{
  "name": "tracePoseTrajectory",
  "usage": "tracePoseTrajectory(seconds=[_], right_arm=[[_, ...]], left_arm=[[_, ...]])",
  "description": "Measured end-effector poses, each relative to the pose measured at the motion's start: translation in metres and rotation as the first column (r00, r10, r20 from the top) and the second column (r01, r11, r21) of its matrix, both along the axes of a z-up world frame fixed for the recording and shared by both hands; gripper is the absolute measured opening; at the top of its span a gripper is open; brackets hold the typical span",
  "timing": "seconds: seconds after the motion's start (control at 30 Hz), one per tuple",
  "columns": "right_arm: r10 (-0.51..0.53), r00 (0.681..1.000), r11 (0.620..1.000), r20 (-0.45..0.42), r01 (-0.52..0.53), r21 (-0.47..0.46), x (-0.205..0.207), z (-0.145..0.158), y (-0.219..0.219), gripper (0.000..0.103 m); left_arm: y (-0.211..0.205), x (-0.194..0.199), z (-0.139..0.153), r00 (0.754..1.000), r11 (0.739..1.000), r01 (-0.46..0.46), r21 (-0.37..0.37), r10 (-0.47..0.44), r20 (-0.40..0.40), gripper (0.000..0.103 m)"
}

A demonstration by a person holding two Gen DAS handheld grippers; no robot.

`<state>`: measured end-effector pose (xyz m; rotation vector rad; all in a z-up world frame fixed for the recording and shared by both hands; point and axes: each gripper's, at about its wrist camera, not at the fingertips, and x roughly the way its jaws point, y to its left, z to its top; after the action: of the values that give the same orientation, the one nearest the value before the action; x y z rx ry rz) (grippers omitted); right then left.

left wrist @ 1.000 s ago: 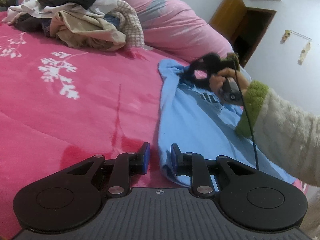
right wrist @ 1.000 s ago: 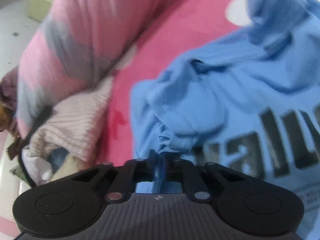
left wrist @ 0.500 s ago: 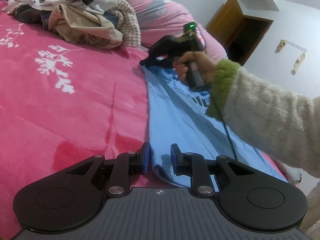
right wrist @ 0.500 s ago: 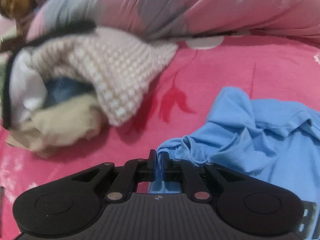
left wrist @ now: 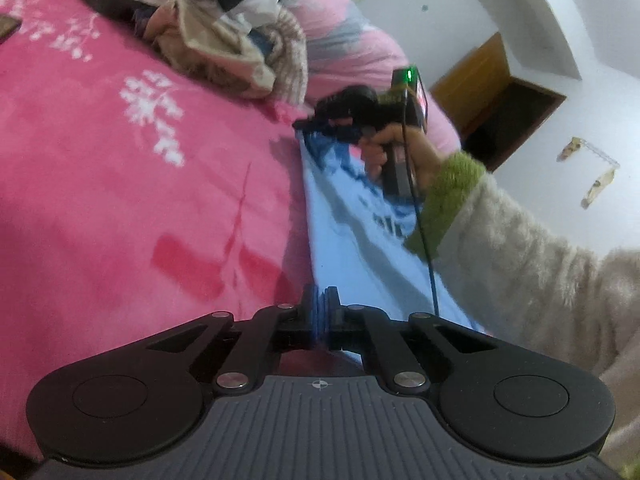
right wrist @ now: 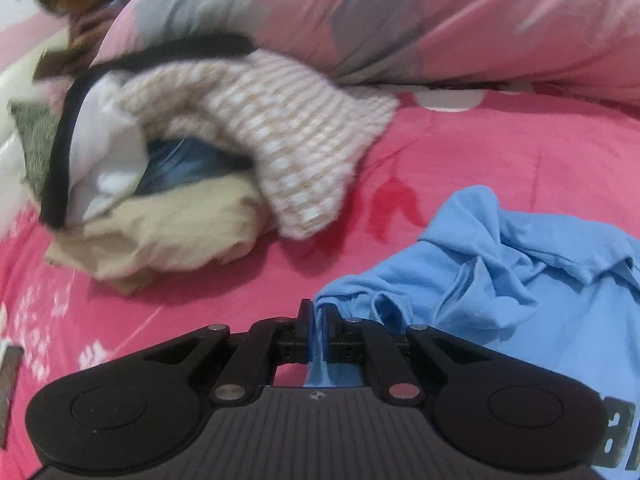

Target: Fold clothes

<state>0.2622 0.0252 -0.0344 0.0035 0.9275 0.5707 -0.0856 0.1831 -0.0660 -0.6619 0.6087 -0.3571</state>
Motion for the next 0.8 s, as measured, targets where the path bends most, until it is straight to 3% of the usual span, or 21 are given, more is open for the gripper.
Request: tracePoseTrajectory(seconds=[0.2,0.33,0.37,0.4,0.47,0.63,0.8], right_arm=[[0.014,1.0,0.997,-0.007,-0.014,-0.081,-0.003,-0.022,0.023,0.005],[0.024,0.999,0.997,-0.028,-0.026,-0.066,0.002,-0.023,0.02,0.009],[0.025,0.998,0.998,-0.049,-0.027,-0.051,0.003,-0.02,0.017,0.018],[0.026,0.997,0.999,-0.074,-0.029,-0.033,0.005,-0.017,0.014,0.033],[0.023,0.996,1.0,-0.087,-0.024,-0.017,0.003,-0.008,0.008,0.049],[-0.003,0.998,0.999,-0.065,0.0,-0.049,-0.011,0.014,-0.013,0.063],[-0.09,0.994,0.993,-0.061,0.095,0.07,-0.029,0.04,-0.072,0.063]], left_arm=[[-0.001,-0.008,0.001,1.0,0.999,-0.03,0.026,0.03,-0.009,0.001],[-0.002,-0.006,-0.005,0.999,0.998,-0.027,0.057,0.028,-0.021,0.001],[-0.003,-0.006,-0.004,1.0,0.997,-0.022,0.075,0.024,-0.017,0.001],[-0.004,-0.007,-0.004,1.0,0.996,-0.02,0.087,0.022,-0.016,0.001],[-0.005,-0.007,-0.004,1.0,0.995,-0.02,0.102,0.022,-0.014,0.002],[-0.007,-0.007,-0.005,0.999,0.992,-0.033,0.122,0.036,-0.024,0.005],[-0.012,-0.009,-0.003,0.999,0.985,-0.04,0.169,0.045,-0.022,0.006]])
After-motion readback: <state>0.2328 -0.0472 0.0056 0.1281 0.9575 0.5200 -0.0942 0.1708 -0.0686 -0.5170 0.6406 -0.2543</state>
